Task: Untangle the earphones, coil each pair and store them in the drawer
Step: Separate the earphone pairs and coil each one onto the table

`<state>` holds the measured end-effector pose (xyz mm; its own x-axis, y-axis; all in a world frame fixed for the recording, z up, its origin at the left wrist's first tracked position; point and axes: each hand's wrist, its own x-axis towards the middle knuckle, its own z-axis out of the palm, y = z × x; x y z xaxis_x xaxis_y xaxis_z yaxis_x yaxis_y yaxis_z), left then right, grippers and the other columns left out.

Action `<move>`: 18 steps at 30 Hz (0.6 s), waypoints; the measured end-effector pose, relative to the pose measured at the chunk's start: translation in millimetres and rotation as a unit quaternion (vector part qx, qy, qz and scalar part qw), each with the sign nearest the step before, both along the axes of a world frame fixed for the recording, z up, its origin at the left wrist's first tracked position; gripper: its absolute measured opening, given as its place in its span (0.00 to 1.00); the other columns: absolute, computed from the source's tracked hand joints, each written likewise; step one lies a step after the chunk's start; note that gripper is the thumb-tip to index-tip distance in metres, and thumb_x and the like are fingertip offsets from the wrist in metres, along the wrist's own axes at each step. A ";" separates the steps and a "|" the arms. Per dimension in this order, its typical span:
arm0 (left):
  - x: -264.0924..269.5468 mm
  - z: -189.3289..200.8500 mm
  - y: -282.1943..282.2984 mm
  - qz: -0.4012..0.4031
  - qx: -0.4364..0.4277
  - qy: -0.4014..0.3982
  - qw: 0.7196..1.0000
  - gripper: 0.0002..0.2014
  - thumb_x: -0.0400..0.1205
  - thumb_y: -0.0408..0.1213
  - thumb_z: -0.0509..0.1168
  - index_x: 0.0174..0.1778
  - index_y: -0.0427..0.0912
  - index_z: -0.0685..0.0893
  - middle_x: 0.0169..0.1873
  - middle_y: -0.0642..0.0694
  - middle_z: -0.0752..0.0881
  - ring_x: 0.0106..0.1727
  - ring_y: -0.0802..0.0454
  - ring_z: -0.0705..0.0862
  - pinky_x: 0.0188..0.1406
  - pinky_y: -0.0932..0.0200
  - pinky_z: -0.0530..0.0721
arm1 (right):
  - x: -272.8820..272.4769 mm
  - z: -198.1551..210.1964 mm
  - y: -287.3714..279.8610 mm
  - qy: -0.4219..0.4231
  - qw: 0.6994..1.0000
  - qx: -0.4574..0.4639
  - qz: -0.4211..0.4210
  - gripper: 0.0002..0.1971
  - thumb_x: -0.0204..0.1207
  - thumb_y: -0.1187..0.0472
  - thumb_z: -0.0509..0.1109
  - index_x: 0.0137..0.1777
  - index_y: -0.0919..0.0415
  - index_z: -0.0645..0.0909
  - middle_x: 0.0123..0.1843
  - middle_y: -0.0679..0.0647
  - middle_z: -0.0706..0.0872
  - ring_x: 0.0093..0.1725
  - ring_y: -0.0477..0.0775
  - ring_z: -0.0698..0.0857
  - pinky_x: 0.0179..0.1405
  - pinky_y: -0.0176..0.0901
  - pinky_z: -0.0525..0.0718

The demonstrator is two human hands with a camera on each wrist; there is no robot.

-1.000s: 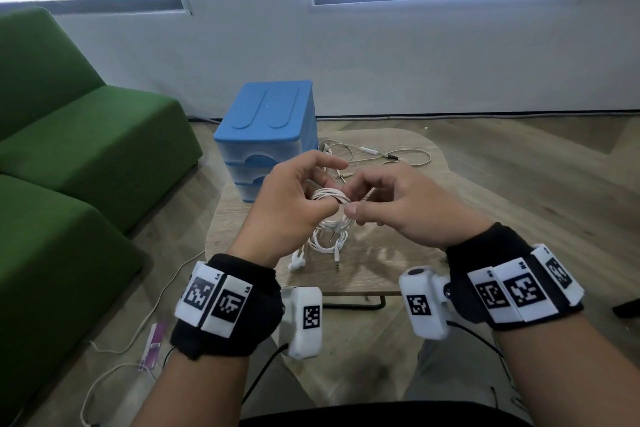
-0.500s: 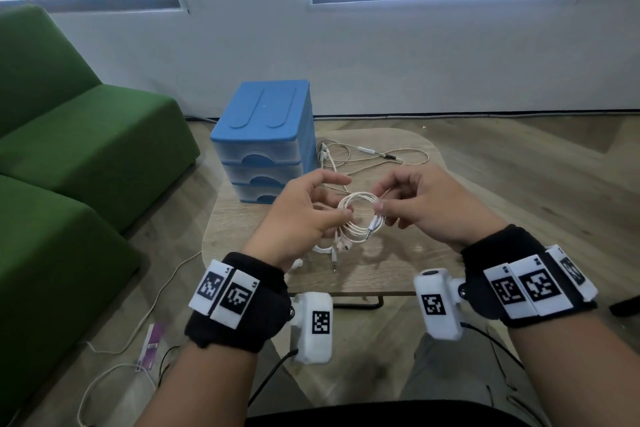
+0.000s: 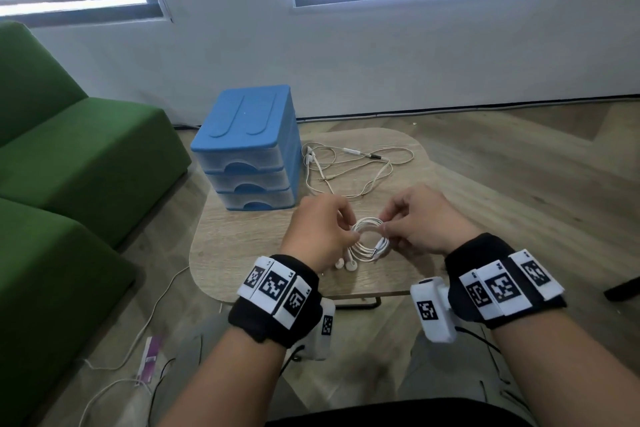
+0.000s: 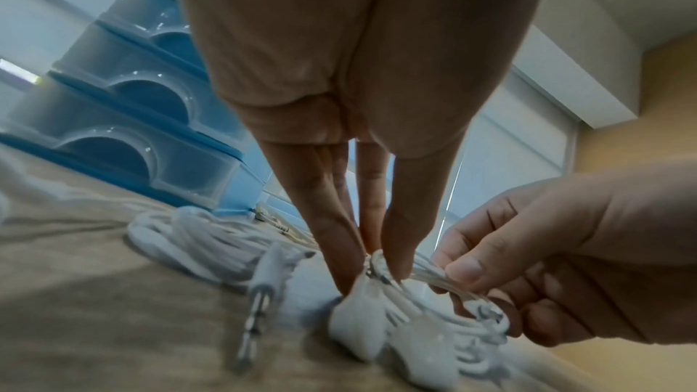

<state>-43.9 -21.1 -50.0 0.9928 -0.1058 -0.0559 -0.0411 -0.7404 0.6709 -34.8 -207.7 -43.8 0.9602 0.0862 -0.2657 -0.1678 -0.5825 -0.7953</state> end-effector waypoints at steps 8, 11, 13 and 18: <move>1.7 -1.6 0.0 -0.016 0.049 -0.012 0.999 0.09 0.74 0.38 0.83 0.42 0.52 0.90 0.38 0.56 0.89 0.43 0.58 0.89 0.50 0.48 0.92 | 4.4 -4.3 2.9 -0.025 0.997 -0.072 0.027 0.04 0.72 0.70 0.80 0.41 0.61 0.90 0.35 0.56 0.92 0.31 0.51 0.90 0.31 0.42 0.88; 4.0 -2.7 0.6 -0.020 0.051 -0.015 0.998 0.07 0.75 0.37 0.82 0.42 0.51 0.91 0.38 0.55 0.89 0.43 0.58 0.89 0.50 0.49 0.92 | 4.5 -4.4 3.0 -0.033 0.996 -0.079 0.030 0.05 0.71 0.69 0.80 0.41 0.60 0.90 0.35 0.56 0.92 0.36 0.55 0.93 0.39 0.47 0.91; 4.7 -3.6 1.3 -0.025 0.049 -0.013 0.998 0.06 0.75 0.37 0.82 0.41 0.51 0.91 0.38 0.55 0.89 0.43 0.58 0.89 0.50 0.50 0.93 | 3.7 -3.9 4.0 -0.035 0.996 -0.080 0.031 0.05 0.71 0.70 0.80 0.41 0.60 0.90 0.36 0.57 0.92 0.38 0.57 0.93 0.40 0.50 0.92; 6.5 -3.4 8.4 -0.010 0.028 -0.017 0.999 0.04 0.77 0.40 0.80 0.42 0.50 0.91 0.38 0.54 0.89 0.41 0.59 0.88 0.49 0.54 0.92 | 5.2 -0.7 4.2 -0.043 0.995 -0.088 0.027 0.04 0.73 0.67 0.79 0.41 0.57 0.89 0.36 0.55 0.92 0.31 0.50 0.89 0.28 0.40 0.84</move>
